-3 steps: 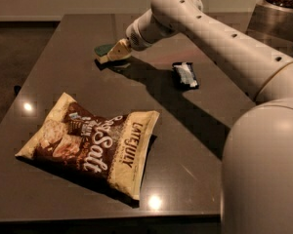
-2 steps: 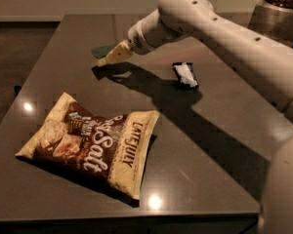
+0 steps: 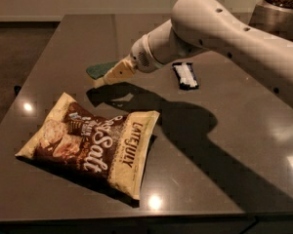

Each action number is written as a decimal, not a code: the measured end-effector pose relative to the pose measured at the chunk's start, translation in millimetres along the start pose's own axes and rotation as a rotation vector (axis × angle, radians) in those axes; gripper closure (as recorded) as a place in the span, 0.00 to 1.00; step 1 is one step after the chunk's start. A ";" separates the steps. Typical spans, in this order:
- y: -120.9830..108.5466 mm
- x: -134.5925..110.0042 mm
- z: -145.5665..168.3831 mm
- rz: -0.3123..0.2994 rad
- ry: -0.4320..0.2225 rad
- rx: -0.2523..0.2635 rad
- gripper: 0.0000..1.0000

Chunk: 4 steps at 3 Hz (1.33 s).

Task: Move sponge near brown chip bag

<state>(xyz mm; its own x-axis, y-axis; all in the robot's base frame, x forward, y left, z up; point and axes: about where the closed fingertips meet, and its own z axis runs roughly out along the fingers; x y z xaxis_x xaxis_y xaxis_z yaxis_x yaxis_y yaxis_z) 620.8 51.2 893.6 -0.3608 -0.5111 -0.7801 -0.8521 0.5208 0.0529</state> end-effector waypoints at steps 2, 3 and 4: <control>54.0 15.0 -26.2 0.005 0.027 -0.075 0.50; 64.8 16.3 -30.8 0.003 0.027 -0.091 0.27; 66.9 14.6 -30.6 -0.002 0.028 -0.091 0.00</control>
Offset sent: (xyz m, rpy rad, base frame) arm -0.0808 -0.0020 0.0073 0.0060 0.0837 0.0657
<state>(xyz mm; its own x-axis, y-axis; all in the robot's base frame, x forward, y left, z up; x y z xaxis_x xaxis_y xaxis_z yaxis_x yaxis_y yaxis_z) 547.0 57.7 904.9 -0.3685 -0.5316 -0.7627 -0.8834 0.4558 0.1091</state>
